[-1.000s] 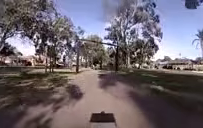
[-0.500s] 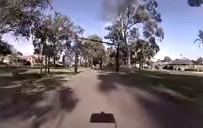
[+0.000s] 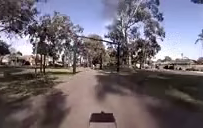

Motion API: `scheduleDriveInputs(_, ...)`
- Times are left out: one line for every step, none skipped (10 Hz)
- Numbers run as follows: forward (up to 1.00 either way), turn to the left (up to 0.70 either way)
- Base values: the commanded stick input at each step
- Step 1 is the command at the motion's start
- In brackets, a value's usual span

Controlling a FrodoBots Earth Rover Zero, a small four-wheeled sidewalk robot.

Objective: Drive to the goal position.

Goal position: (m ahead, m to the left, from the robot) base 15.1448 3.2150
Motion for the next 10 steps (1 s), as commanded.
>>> scheduleDriveInputs(1.0,0.0)
scheduleDriveInputs(1.0,0.0)
scheduleDriveInputs(1.0,0.13)
scheduleDriveInputs(1.0,0.23)
scheduleDriveInputs(1.0,0.33)
scheduleDriveInputs(1.0,0.31)
scheduleDriveInputs(1.0,0.17)
scheduleDriveInputs(1.0,0.03)
scheduleDriveInputs(1.0,0.0)
scheduleDriveInputs(1.0,0.0)
